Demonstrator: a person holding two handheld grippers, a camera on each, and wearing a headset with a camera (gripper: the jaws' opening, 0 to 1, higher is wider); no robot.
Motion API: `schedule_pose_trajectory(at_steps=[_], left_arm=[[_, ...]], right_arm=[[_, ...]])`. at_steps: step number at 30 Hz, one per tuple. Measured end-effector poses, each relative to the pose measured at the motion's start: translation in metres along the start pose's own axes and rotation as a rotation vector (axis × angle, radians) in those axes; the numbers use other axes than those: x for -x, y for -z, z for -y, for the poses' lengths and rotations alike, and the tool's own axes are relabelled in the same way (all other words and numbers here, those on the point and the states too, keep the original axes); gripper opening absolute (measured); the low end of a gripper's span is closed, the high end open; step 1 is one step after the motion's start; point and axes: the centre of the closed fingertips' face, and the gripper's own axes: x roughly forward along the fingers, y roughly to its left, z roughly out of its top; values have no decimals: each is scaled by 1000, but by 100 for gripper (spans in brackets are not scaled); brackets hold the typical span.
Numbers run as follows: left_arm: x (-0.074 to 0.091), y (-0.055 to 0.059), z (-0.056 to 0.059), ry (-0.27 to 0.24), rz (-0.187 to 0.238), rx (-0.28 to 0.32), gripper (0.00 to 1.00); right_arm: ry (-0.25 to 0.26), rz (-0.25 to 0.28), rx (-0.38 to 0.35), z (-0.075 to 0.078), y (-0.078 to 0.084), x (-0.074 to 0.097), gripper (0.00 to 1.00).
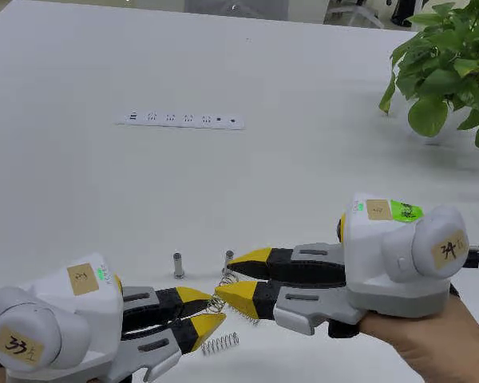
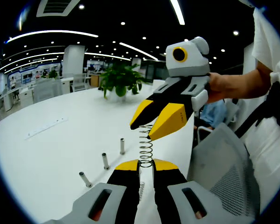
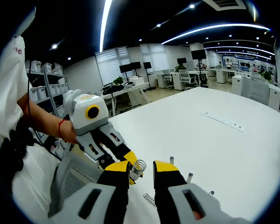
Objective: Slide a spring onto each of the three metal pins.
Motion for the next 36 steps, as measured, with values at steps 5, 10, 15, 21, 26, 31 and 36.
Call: schedule_pose_trajectory(at_steps=[5, 10, 15, 21, 26, 31, 36], left_arm=[[0, 0, 1, 4, -3, -9, 9], [-1, 1, 2, 12, -6, -19, 9], [-2, 1, 5, 23, -8, -33, 9], [-3, 0, 7, 29, -1, -37, 9], [-2, 1, 8, 34, 3, -40, 9], [-2, 1, 8, 36, 8, -41, 9], [-2, 1, 8, 40, 15, -40, 9]], right_arm=[[-40, -59, 56, 1, 0, 4, 27], [-127, -150, 148, -5, 2, 8, 31], [-211, -249, 232, -9, 2, 8, 32], [-299, -364, 327, -14, 4, 3, 30], [-381, -463, 420, -22, 10, -1, 27], [-426, -523, 466, -25, 15, -4, 22], [-462, -585, 516, -22, 22, -2, 18]])
